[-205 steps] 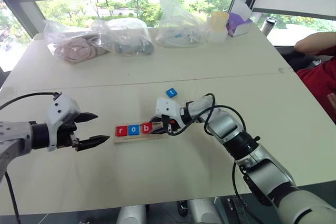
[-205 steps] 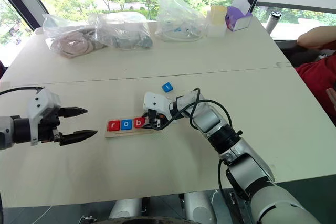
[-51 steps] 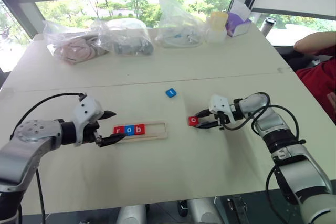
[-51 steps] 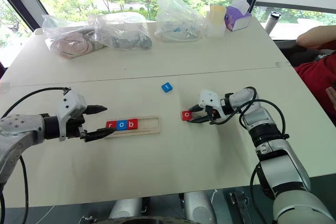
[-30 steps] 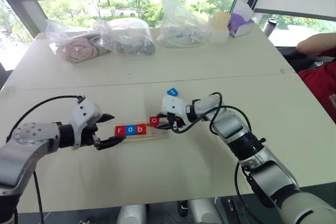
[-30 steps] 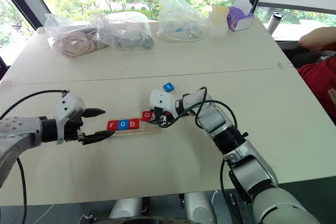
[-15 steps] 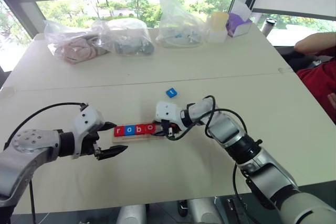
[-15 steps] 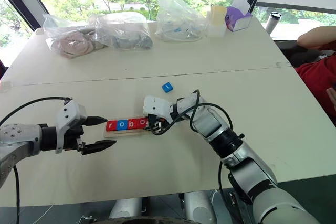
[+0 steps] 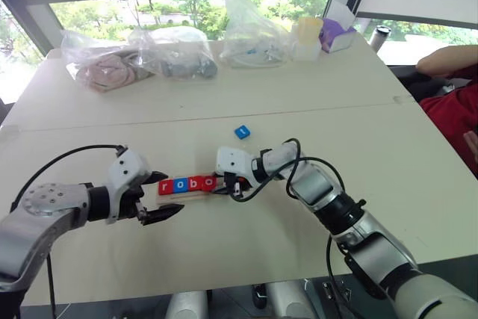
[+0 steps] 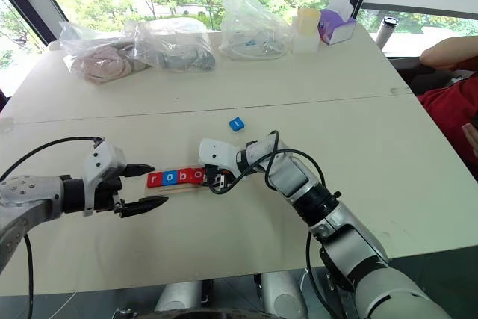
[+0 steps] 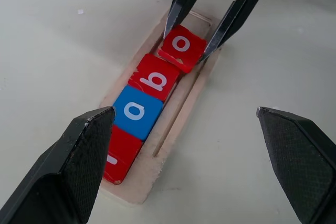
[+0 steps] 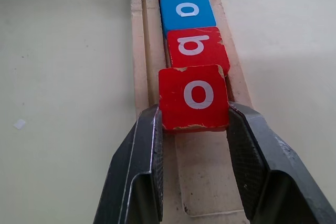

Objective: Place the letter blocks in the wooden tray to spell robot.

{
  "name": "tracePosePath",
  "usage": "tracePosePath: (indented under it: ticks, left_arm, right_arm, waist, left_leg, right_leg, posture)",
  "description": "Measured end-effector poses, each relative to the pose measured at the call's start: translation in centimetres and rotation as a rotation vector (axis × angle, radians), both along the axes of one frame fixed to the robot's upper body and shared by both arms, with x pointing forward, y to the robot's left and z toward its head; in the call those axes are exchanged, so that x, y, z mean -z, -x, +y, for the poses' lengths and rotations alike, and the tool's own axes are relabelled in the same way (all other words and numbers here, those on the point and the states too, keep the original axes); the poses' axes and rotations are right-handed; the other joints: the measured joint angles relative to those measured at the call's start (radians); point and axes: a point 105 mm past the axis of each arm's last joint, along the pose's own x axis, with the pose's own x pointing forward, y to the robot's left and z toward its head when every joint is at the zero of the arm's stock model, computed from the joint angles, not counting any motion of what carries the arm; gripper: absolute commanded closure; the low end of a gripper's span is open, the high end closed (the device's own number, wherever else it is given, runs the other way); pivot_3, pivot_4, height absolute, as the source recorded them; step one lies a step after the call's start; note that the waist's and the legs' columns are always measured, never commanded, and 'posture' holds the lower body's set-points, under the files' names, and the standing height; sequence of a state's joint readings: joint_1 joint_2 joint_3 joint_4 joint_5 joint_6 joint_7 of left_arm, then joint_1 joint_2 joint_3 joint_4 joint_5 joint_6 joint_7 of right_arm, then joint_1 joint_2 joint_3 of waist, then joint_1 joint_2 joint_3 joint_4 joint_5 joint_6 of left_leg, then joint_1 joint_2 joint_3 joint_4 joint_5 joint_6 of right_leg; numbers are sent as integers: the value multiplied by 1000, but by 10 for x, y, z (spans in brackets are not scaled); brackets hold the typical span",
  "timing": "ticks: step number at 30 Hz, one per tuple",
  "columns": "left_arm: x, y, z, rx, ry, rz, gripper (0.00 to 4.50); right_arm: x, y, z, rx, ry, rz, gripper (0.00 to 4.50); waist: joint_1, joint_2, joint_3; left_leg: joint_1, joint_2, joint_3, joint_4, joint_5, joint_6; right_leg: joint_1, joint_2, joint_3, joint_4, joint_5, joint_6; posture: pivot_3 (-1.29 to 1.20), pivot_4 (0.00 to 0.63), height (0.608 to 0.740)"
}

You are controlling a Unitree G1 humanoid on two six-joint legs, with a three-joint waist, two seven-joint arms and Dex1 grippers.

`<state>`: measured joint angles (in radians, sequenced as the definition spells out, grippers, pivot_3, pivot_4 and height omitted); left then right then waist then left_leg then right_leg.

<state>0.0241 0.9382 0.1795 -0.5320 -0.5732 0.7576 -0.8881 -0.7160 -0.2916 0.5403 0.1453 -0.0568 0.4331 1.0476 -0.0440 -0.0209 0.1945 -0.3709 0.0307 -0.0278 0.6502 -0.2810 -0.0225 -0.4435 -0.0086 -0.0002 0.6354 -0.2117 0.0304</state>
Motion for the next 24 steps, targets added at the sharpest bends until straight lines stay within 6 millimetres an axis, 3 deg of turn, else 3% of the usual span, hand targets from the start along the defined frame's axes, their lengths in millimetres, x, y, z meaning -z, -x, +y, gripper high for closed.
tracePosePath:
  ticks: [24]
  left_arm:
    - [3, -4, -4, -11, 12, -9, 0]
  right_arm:
    - [-4, -5, -2, -17, 35, -3, 3379]
  waist:
    - [1, 0, 0]
  left_leg:
    - [0, 0, 0, 0, 0, 0]
  right_leg:
    - [0, 0, 0, 0, 1, -1]
  posture:
    - [0, 150, 740]
